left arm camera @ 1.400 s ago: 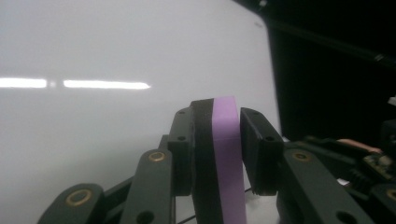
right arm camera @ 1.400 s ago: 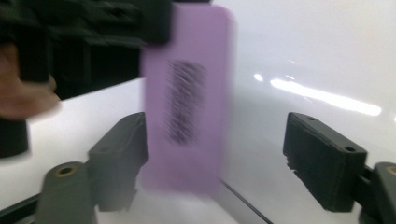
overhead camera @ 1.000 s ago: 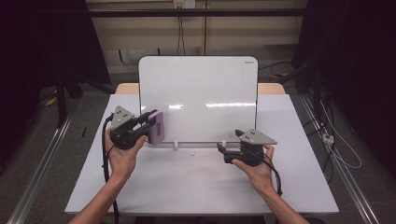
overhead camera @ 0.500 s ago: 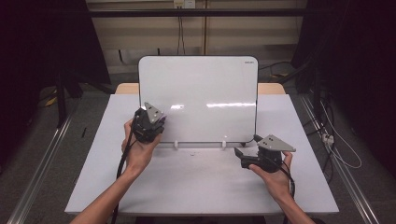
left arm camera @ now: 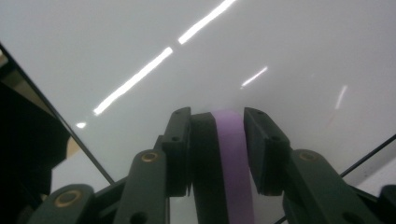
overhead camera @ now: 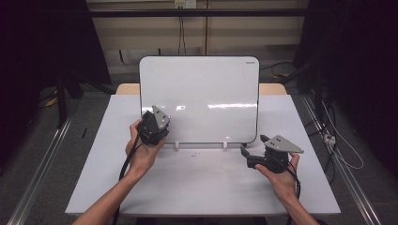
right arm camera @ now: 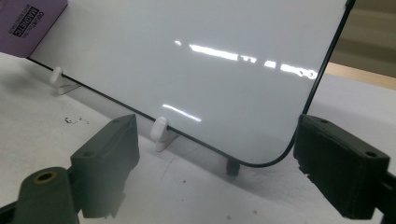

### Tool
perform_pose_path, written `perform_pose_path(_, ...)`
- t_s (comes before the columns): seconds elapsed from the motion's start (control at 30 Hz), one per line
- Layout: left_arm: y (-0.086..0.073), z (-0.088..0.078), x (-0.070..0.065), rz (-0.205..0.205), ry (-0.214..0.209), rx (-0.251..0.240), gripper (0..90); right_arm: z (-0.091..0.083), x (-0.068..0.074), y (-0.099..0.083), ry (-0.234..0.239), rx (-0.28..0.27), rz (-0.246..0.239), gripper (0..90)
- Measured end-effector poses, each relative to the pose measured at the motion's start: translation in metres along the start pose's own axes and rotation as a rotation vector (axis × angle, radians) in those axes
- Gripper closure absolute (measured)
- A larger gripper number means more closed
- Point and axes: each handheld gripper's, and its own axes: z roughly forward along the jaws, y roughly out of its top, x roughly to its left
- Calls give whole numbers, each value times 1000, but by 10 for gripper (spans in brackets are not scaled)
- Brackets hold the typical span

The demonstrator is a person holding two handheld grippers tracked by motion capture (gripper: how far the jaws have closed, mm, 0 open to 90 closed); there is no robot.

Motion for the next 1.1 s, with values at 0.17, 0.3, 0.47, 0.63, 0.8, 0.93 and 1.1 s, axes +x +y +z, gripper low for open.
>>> perform_pose_path(0.17,-4,3,1,-57,-19,-21,430,1,0,0,4,-3,-1,144)
perform_pose_path(0.3,-11,-6,8,-127,-71,-114,214,-1,-2,0,-6,-5,0,131)
perform_pose_path(0.47,-31,-21,22,-271,-127,-183,104,-5,-8,-5,-23,17,-4,93)
perform_pose_path(0.63,-57,-37,26,-362,-163,-188,48,-13,-14,-12,-38,29,23,79)
perform_pose_path(0.8,-83,-55,27,-421,-213,-206,39,-22,-18,-15,-43,30,35,65)
perform_pose_path(0.93,-102,-69,24,-439,-181,-194,39,-27,-19,-23,-39,30,58,58)
perform_pose_path(1.1,-121,-75,20,-453,-192,-187,43,-27,-20,-30,-50,44,76,66)
